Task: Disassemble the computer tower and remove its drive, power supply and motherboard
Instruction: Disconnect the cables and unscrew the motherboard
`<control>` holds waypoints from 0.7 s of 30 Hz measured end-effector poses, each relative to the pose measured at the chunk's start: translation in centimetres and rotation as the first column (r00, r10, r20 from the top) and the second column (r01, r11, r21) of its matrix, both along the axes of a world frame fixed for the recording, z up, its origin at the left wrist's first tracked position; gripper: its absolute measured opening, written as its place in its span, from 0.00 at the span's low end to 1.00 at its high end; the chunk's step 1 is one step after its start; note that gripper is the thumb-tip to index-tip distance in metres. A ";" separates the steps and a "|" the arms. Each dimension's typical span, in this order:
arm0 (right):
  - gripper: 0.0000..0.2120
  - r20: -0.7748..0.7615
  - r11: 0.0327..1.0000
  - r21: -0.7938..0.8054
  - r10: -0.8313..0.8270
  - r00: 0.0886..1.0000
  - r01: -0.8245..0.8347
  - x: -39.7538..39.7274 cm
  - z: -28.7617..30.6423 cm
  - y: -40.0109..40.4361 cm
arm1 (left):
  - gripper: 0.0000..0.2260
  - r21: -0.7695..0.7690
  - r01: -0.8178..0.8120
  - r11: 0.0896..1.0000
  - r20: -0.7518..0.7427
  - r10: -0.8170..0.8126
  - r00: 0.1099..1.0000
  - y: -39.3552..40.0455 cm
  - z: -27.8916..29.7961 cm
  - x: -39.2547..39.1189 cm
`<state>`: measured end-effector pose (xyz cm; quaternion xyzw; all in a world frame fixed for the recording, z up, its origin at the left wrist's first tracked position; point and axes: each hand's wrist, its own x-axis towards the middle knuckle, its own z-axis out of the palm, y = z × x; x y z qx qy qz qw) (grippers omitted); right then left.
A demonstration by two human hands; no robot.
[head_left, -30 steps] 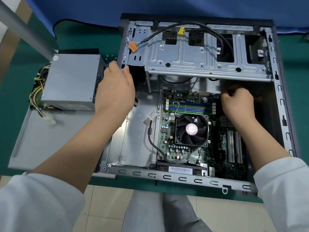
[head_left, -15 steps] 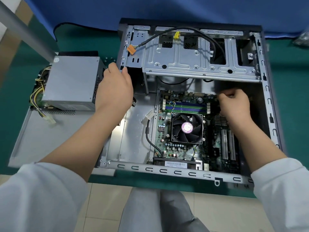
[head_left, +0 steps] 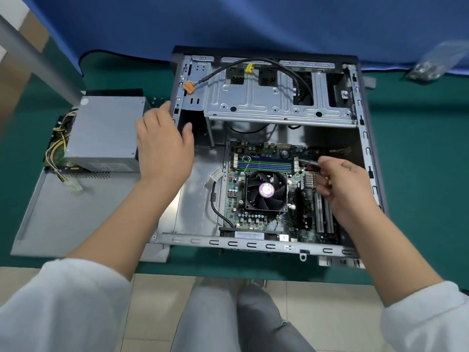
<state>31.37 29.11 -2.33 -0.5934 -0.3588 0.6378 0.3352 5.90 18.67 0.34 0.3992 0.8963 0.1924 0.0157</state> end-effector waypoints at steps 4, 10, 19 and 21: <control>0.05 0.008 0.998 0.033 0.059 0.998 -0.059 0.5 -0.1 -0.9 | 0.10 0.179 0.321 0.930 -0.222 -0.279 0.934 -0.8 -0.1 4.1; 0.06 0.284 0.982 0.089 0.135 0.949 -0.166 -0.3 -1.5 0.1 | 0.09 0.022 0.580 0.814 0.317 -0.556 0.768 5.9 -4.1 9.5; 0.06 0.254 0.979 0.140 0.106 0.961 -0.145 0.3 -2.1 1.0 | 0.14 -0.132 0.476 0.870 0.458 -0.373 0.807 14.7 -9.4 11.2; 0.07 0.246 0.979 0.140 0.112 0.963 -0.150 0.4 -2.0 0.9 | 0.14 -0.149 0.472 0.869 0.466 -0.359 0.808 15.7 -9.8 10.9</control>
